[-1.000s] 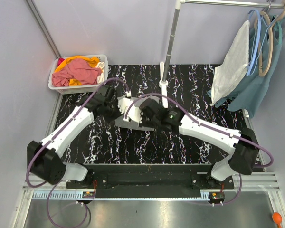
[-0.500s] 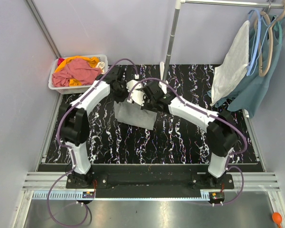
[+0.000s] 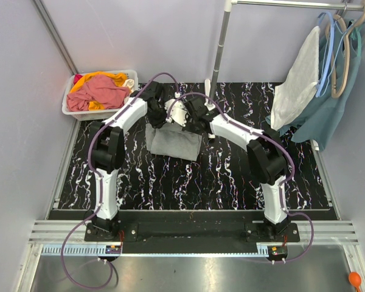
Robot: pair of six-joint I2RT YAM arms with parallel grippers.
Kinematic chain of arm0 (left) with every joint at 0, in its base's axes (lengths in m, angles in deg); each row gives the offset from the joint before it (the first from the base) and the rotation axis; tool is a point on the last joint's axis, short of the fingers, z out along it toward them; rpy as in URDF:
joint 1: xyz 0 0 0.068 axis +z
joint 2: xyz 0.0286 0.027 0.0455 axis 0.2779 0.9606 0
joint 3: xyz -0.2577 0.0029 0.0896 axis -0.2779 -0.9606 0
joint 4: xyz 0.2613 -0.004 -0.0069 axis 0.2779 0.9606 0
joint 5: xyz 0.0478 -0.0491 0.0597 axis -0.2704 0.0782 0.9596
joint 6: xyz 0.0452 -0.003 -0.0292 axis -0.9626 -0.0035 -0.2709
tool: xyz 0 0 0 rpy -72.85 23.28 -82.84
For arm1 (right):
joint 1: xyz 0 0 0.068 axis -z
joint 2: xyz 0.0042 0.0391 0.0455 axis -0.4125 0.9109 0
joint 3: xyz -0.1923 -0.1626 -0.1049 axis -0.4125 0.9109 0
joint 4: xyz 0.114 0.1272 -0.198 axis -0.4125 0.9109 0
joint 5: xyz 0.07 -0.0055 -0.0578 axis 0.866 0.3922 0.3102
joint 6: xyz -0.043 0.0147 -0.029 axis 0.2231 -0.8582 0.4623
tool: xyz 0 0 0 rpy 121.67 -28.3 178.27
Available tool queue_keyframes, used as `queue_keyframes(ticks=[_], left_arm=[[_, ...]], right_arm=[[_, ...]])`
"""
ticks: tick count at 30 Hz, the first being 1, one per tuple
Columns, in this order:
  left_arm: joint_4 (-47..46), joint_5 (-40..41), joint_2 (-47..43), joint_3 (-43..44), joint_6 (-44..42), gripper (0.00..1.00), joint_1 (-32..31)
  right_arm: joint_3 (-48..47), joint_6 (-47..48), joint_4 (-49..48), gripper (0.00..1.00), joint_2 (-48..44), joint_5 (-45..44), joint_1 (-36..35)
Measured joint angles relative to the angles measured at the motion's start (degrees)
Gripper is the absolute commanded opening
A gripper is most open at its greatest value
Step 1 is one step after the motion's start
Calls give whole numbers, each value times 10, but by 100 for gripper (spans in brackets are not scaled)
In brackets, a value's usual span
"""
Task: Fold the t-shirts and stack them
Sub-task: Fold the tshirt
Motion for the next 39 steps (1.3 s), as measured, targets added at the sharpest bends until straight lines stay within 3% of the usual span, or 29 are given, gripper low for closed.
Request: queue_keyframes(ticks=[7, 11, 14, 18, 20, 28, 39], left_arm=[[-34, 30, 10, -1, 20, 56, 3], [-85, 62, 6, -26, 47, 66, 3], [-113, 88, 0, -47, 67, 78, 4], [-160, 132, -19, -79, 99, 85, 4], [-179, 158, -30, -88, 112, 99, 4], [-227, 220, -84, -101, 152, 99, 5], [-222, 187, -136, -122, 176, 99, 2]], right_arm=[[-17, 1, -15, 54, 27, -12, 2], [-29, -6, -23, 63, 36, -32, 3], [-33, -10, -29, 66, 39, -51, 3], [-41, -17, -36, 68, 43, -77, 3], [-44, -21, -42, 68, 45, -91, 3], [-44, -39, -56, 69, 45, -150, 3], [-32, -83, -55, 73, 23, -149, 3]])
